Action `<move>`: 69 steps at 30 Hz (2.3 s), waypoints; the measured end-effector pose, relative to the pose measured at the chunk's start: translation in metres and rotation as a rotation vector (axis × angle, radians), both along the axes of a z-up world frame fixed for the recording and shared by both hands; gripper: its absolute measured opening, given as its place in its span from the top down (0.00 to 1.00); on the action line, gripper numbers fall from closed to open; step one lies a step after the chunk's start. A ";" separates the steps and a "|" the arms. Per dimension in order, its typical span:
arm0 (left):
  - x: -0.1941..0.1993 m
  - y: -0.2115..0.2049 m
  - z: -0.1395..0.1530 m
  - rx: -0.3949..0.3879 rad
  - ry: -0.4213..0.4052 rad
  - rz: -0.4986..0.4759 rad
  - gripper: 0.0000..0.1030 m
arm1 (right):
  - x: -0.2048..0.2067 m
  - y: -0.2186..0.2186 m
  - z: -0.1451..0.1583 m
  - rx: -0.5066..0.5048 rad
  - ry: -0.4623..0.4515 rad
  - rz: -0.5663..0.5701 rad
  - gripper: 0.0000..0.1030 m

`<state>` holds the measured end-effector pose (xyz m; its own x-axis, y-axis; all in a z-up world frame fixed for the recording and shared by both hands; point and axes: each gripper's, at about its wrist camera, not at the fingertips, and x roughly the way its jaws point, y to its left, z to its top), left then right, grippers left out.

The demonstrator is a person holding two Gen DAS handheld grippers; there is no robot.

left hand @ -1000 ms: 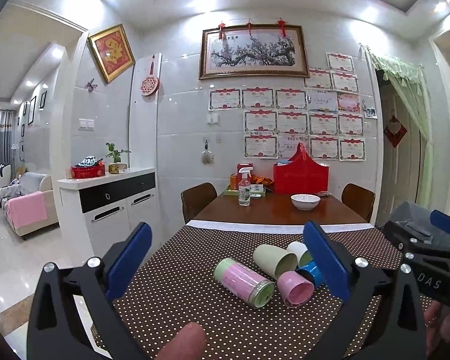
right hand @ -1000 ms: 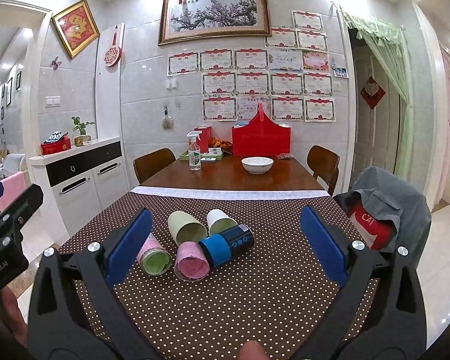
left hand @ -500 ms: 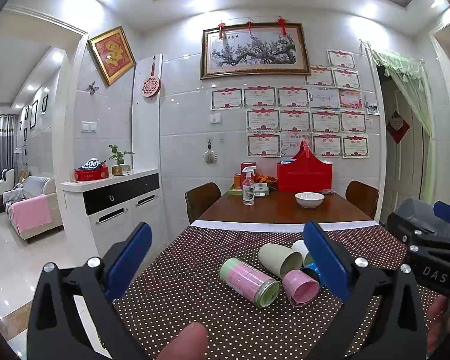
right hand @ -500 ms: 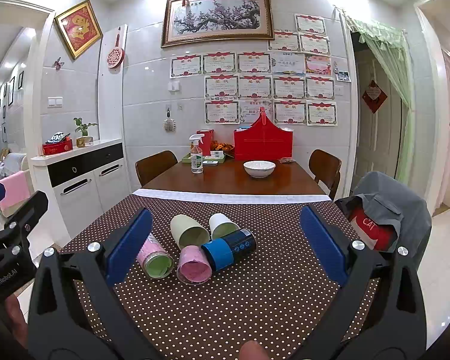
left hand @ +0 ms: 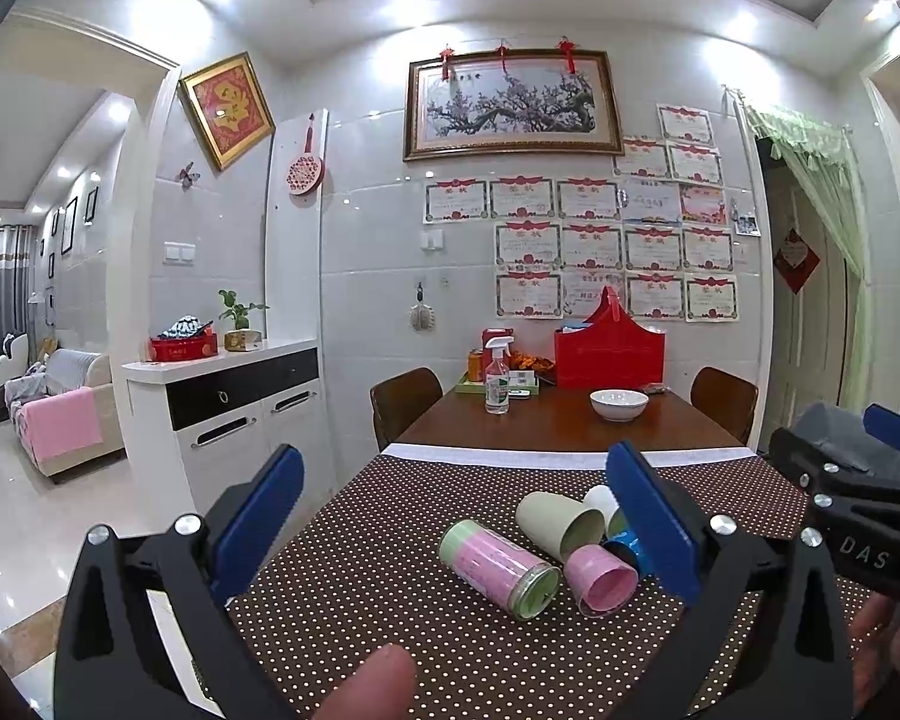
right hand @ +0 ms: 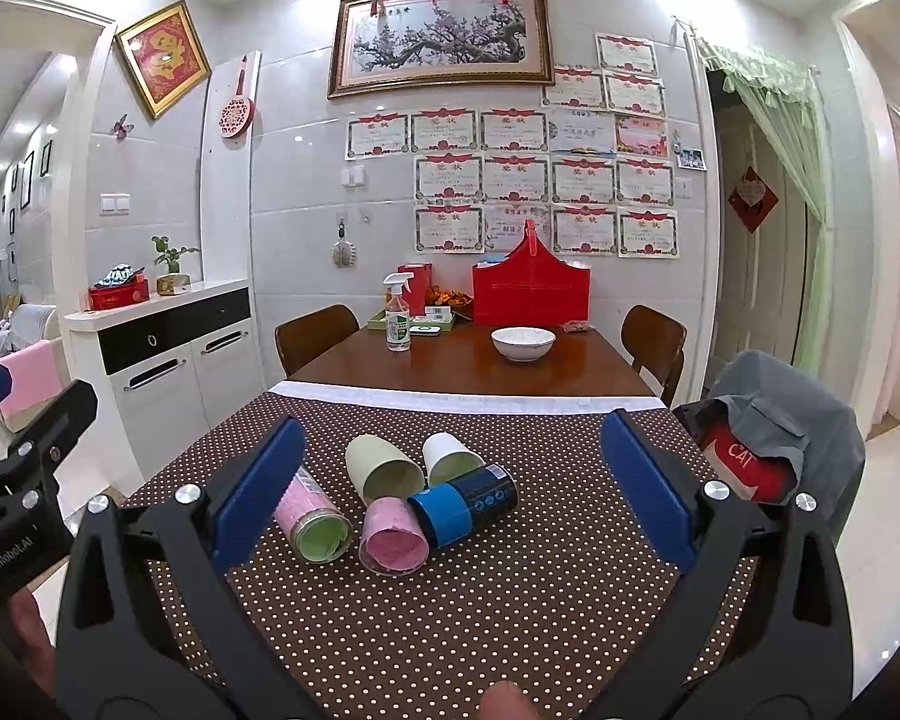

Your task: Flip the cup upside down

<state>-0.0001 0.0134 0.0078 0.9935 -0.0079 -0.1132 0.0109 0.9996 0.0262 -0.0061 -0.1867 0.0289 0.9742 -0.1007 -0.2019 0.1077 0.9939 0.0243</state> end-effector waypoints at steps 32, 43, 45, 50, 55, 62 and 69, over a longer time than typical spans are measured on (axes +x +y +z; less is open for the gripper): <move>0.119 -0.012 -0.024 0.048 0.267 -0.015 0.04 | 0.067 -0.048 -0.032 0.030 0.148 -0.009 0.06; 0.228 -0.008 -0.084 -0.049 0.614 0.011 0.04 | 0.127 -0.082 -0.068 0.078 0.296 -0.027 0.06; 0.240 -0.010 -0.091 -0.055 0.642 0.020 0.04 | 0.136 -0.086 -0.073 0.082 0.315 -0.026 0.06; 0.261 -0.033 -0.083 -0.007 0.626 0.002 0.04 | 0.160 -0.098 -0.080 0.090 0.348 -0.032 0.06; 0.304 -0.088 -0.070 0.052 0.660 -0.106 0.04 | 0.182 -0.117 -0.085 0.114 0.375 -0.046 0.06; 0.388 -0.168 -0.109 0.062 0.964 -0.198 0.04 | 0.204 -0.155 -0.088 0.162 0.387 -0.071 0.06; 0.419 -0.206 -0.131 0.085 1.044 -0.181 0.04 | 0.219 -0.183 -0.095 0.191 0.396 -0.073 0.06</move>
